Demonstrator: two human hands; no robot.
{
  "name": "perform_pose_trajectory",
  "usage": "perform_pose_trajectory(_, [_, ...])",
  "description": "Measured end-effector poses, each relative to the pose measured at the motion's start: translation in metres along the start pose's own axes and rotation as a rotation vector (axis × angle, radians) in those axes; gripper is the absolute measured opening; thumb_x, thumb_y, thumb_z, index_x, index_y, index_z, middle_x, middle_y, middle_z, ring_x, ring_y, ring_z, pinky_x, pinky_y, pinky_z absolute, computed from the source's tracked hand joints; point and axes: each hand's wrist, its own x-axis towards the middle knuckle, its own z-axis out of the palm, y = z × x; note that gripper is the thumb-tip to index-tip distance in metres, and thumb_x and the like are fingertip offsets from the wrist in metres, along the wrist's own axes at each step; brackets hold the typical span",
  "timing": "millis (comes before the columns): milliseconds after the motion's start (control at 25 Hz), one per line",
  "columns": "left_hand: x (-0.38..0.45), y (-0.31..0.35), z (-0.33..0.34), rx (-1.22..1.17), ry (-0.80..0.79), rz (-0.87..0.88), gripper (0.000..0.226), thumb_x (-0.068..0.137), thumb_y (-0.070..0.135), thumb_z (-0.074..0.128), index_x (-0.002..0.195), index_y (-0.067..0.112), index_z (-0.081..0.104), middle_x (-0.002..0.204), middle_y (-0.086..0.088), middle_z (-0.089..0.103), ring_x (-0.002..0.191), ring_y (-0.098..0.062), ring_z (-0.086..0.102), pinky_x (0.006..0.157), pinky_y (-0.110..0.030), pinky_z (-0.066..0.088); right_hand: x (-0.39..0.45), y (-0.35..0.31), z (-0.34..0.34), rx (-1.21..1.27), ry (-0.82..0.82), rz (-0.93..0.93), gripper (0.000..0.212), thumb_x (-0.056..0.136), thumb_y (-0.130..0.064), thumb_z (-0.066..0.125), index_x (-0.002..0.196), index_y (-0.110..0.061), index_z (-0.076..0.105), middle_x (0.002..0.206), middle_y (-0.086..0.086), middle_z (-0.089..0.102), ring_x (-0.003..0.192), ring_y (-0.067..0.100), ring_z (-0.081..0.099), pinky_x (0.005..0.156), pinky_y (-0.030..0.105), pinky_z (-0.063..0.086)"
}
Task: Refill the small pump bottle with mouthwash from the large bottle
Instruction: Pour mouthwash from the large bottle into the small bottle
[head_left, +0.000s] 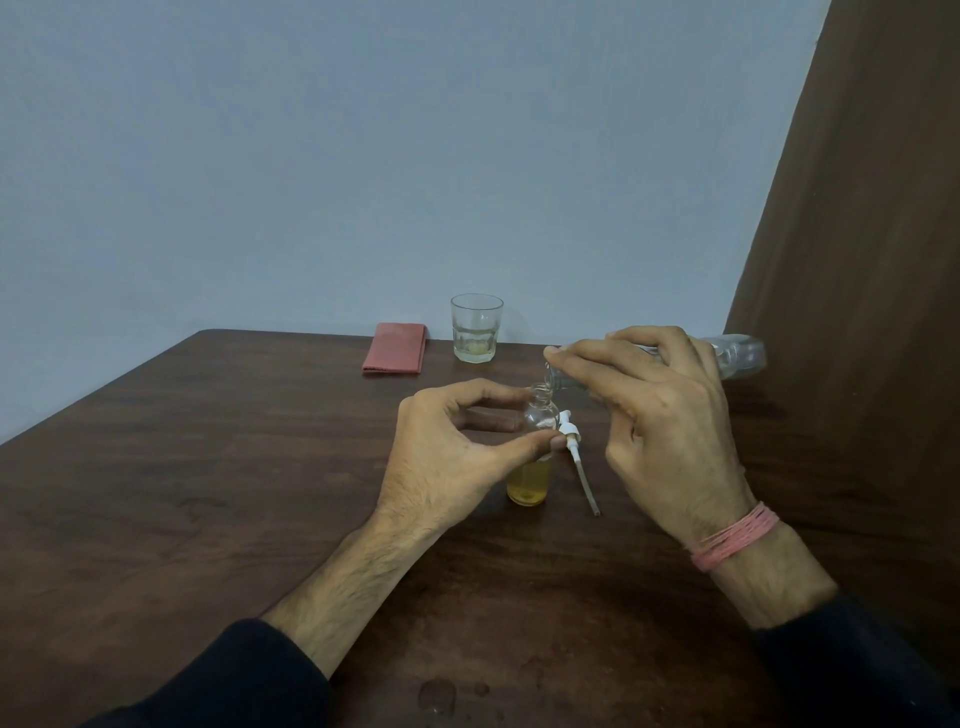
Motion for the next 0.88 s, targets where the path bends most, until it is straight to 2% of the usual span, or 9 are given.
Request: perform_pose_trajectory(880, [0.0006,-0.0011,0.0002,-0.006,-0.003,0.0,0.046,0.068,0.042,0.109,0.109,0.031,0.09,0.101,0.019,0.089,0.092,0.005,0.085,0.084,-0.024,0.071,-0.0002,0.0,-0.0004,0.004,0.002,-0.009,0.072,0.077,0.01,0.078,0.139,-0.027,0.074,0.132,-0.012,0.075,0.119,0.029,0.062,0.1,0.047,0.042])
